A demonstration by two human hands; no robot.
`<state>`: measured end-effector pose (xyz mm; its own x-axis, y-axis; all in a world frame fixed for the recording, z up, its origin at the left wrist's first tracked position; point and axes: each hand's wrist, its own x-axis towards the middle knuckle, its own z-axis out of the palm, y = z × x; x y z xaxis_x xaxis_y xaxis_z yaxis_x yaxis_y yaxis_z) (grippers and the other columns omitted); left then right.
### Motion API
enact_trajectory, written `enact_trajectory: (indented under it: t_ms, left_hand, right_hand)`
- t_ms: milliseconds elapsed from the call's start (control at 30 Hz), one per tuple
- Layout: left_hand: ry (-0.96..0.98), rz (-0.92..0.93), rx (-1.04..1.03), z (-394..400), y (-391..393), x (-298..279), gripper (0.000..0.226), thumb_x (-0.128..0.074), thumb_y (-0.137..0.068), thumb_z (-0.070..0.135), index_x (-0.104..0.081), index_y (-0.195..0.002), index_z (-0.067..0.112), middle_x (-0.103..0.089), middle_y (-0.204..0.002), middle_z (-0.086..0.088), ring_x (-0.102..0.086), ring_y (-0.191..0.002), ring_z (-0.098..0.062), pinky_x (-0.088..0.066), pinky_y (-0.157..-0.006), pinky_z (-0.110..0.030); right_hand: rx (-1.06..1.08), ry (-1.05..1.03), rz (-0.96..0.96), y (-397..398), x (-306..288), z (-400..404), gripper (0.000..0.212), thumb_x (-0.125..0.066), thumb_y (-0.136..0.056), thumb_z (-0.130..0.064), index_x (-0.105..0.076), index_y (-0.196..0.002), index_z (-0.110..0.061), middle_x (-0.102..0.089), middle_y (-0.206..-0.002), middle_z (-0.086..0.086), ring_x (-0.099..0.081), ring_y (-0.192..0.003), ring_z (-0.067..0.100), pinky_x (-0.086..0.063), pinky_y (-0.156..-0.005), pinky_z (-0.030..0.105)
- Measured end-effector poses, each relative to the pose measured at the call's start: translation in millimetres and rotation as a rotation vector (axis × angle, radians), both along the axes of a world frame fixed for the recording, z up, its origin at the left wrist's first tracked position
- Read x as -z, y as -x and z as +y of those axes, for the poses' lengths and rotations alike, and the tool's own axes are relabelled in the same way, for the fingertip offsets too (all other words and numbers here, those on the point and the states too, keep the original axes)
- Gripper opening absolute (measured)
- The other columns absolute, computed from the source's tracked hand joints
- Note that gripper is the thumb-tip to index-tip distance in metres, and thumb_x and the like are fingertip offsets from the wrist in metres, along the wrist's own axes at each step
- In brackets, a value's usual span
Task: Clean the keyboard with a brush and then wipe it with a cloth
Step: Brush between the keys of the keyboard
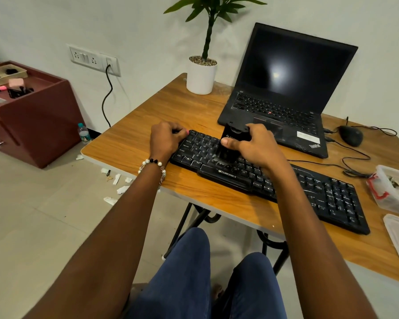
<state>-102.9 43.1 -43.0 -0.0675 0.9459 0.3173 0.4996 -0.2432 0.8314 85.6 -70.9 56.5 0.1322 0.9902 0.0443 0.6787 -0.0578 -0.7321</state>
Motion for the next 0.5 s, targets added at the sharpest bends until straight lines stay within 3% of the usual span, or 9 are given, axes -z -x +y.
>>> enact_trajectory:
  t_ms: [100, 167, 233, 333, 400, 500]
  left_hand:
    - [-0.002, -0.002, 0.005, -1.1, -1.0, -0.9, 0.015, -0.074, -0.083, 0.017, -0.076, -0.092, 0.006, -0.074, -0.092, -0.006, -0.061, -0.079, -0.006, -0.042, -0.07, -0.011]
    - [0.001, -0.003, 0.003, -1.3, -1.0, -1.2, 0.015, -0.074, -0.083, 0.017, -0.076, -0.093, 0.006, -0.074, -0.092, -0.006, -0.061, -0.079, -0.007, -0.043, -0.073, -0.014]
    - [0.002, -0.002, 0.003, -1.5, -1.0, -0.9, 0.015, -0.074, -0.083, 0.018, -0.076, -0.093, 0.006, -0.074, -0.092, -0.006, -0.061, -0.079, -0.007, -0.043, -0.073, -0.015]
    - [-0.002, 0.001, 0.006, -1.0, -0.8, -0.6, 0.014, -0.074, -0.083, 0.018, -0.077, -0.092, 0.007, -0.074, -0.092, -0.006, -0.062, -0.078, -0.007, -0.044, -0.072, -0.016]
    - [-0.007, 0.011, 0.004, 0.5, 0.0, 0.0, 0.014, -0.074, -0.084, 0.019, -0.077, -0.091, 0.008, -0.074, -0.091, -0.005, -0.063, -0.079, -0.009, -0.047, -0.073, -0.02]
    - [0.003, 0.015, -0.001, 1.8, 0.4, 1.0, 0.014, -0.074, -0.083, 0.02, -0.077, -0.091, 0.009, -0.074, -0.09, -0.004, -0.064, -0.079, -0.01, -0.05, -0.075, -0.022]
  right_hand:
    - [-0.022, 0.044, -0.122, -2.8, -9.4, 6.5, 0.04, -0.077, -0.079, -0.036, -0.062, -0.106, -0.011, -0.065, -0.105, 0.007, -0.06, -0.1, 0.023, -0.05, -0.08, 0.033]
    - [-0.015, -0.019, -0.054, 5.6, -8.9, 8.4, 0.041, -0.077, -0.08, -0.037, -0.063, -0.107, -0.01, -0.066, -0.103, 0.006, -0.061, -0.096, 0.022, -0.051, -0.076, 0.031]
    - [0.027, -0.104, -0.01, 16.0, -2.1, 8.5, 0.038, -0.076, -0.081, -0.039, -0.064, -0.104, -0.01, -0.068, -0.097, 0.003, -0.063, -0.091, 0.019, -0.051, -0.073, 0.03]
    - [0.057, -0.176, -0.049, 23.8, 13.9, 4.9, 0.031, -0.074, -0.083, -0.041, -0.06, -0.093, -0.014, -0.063, -0.084, -0.003, -0.059, -0.081, 0.015, -0.04, -0.057, 0.018]
    - [0.058, -0.188, -0.051, 25.2, 18.4, 0.6, 0.029, -0.074, -0.083, -0.04, -0.057, -0.089, -0.018, -0.062, -0.082, -0.004, -0.059, -0.079, 0.015, -0.037, -0.054, 0.016]
    - [0.058, -0.106, -0.025, 21.7, 15.5, 0.2, 0.03, -0.076, -0.081, -0.038, -0.061, -0.088, -0.013, -0.066, -0.088, 0.0, -0.063, -0.081, 0.015, -0.046, -0.058, 0.022]
